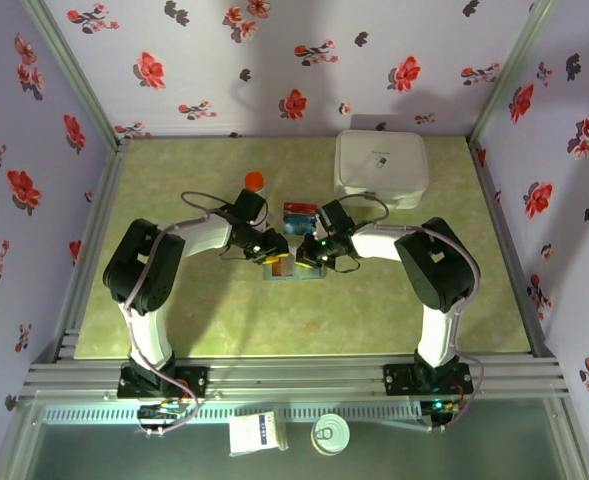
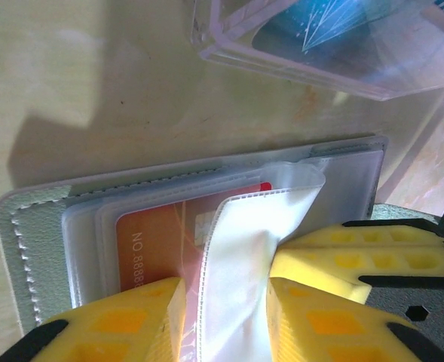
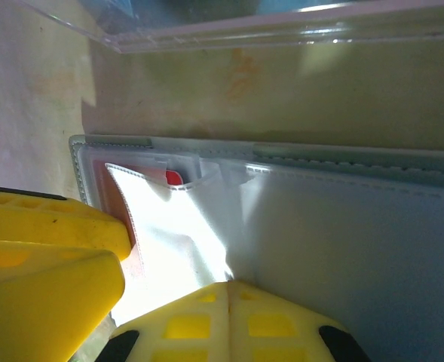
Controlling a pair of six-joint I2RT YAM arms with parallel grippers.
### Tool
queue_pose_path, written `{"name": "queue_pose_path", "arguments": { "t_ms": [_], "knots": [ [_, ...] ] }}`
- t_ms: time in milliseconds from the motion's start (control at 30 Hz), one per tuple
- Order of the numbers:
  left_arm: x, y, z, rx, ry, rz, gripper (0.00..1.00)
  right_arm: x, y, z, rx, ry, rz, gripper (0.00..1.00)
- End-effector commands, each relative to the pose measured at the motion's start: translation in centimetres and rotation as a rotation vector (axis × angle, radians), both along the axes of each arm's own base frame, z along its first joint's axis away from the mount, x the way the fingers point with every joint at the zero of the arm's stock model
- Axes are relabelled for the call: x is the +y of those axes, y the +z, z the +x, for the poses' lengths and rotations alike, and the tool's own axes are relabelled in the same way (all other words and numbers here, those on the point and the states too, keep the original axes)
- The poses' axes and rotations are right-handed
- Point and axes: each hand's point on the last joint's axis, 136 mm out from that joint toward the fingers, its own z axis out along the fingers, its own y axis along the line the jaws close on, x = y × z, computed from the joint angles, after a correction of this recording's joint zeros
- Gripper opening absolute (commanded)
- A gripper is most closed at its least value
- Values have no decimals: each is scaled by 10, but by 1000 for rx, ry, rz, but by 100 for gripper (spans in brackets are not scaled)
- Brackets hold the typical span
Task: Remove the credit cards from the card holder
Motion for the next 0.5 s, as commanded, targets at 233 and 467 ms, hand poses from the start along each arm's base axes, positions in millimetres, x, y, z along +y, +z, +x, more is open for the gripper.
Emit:
{"name": "queue_pose_path", "arguments": {
  "t_ms": [233, 467],
  "knots": [
    [-10, -9, -7, 40, -8, -15, 28, -27, -33, -14, 70, -28, -140, 2],
    [-15, -8, -9, 47, -3, -48, 23, -22, -25, -11, 53, -32, -105, 8]
  ]
}}
